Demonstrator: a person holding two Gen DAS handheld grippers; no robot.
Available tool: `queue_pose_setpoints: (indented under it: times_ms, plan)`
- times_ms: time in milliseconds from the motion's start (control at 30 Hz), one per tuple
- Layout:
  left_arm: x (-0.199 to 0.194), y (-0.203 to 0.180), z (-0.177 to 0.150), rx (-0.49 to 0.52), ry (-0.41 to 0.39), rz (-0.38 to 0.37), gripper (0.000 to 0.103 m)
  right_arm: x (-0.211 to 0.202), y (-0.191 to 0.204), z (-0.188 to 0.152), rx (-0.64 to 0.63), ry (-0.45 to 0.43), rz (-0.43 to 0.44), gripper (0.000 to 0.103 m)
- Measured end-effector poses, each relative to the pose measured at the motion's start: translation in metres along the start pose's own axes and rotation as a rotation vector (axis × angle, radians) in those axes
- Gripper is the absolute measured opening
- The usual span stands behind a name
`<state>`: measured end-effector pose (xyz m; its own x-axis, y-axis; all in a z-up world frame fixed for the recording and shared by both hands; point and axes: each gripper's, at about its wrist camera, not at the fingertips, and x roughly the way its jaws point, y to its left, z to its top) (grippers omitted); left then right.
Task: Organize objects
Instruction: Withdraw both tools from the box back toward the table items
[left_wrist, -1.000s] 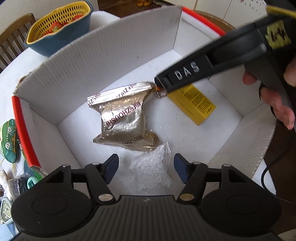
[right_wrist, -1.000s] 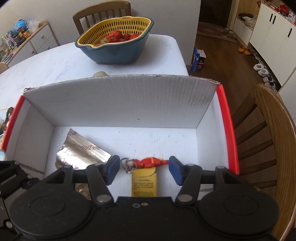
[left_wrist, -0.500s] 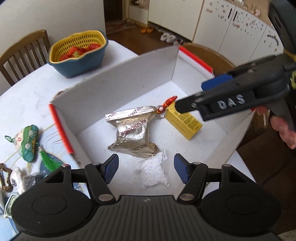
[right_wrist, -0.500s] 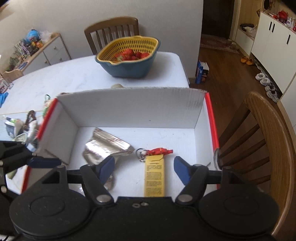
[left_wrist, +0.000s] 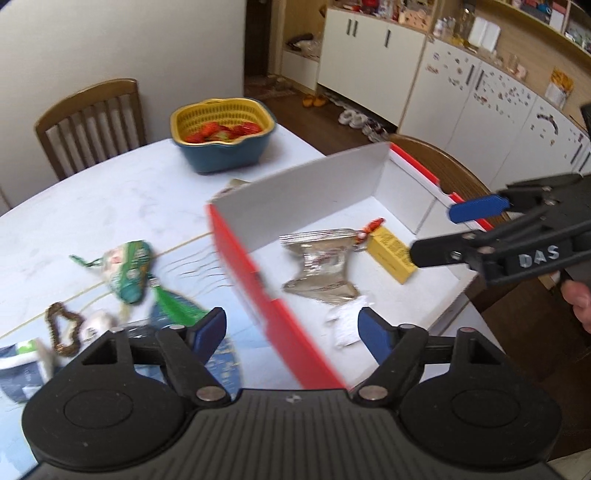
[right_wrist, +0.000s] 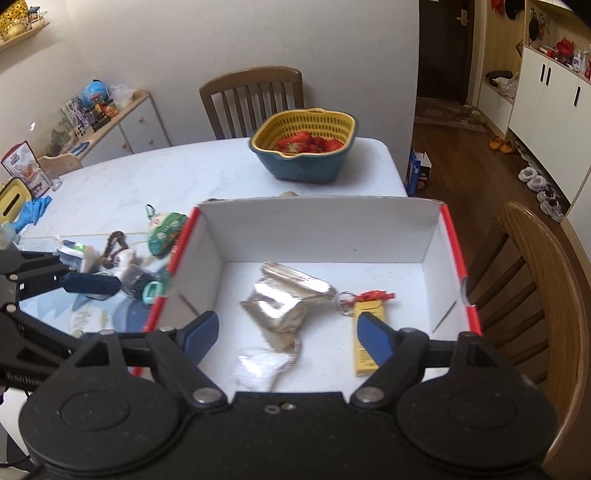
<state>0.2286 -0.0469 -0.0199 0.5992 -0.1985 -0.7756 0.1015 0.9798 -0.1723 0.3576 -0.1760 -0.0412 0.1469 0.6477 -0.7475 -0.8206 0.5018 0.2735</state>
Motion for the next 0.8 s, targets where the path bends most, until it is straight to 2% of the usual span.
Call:
queue_pose_setpoints:
  times_ms: [133, 333, 467, 667, 800]
  plan:
    - [-0.019, 0.028, -0.011, -0.030, -0.019, 0.024, 0.083, -0.006, 0.022, -0.003, 0.004, -0.017, 0.003, 0.088]
    - [-0.046, 0.075, -0.032, -0.065, -0.048, 0.064, 0.084, -0.010, 0.061, -0.004, -0.010, -0.032, 0.009, 0.092]
    - [-0.062, 0.108, -0.049, -0.098, -0.067, 0.084, 0.092, -0.007, 0.090, -0.006, -0.026, -0.029, 0.014, 0.093]
    - [-0.075, 0.156, -0.075, -0.134, -0.089, 0.087, 0.092, 0.004, 0.129, -0.006, -0.033, -0.006, 0.021, 0.093]
    - [-0.076, 0.181, -0.091, -0.147, -0.076, 0.095, 0.092, 0.018, 0.153, -0.004, -0.033, 0.013, 0.025, 0.093]
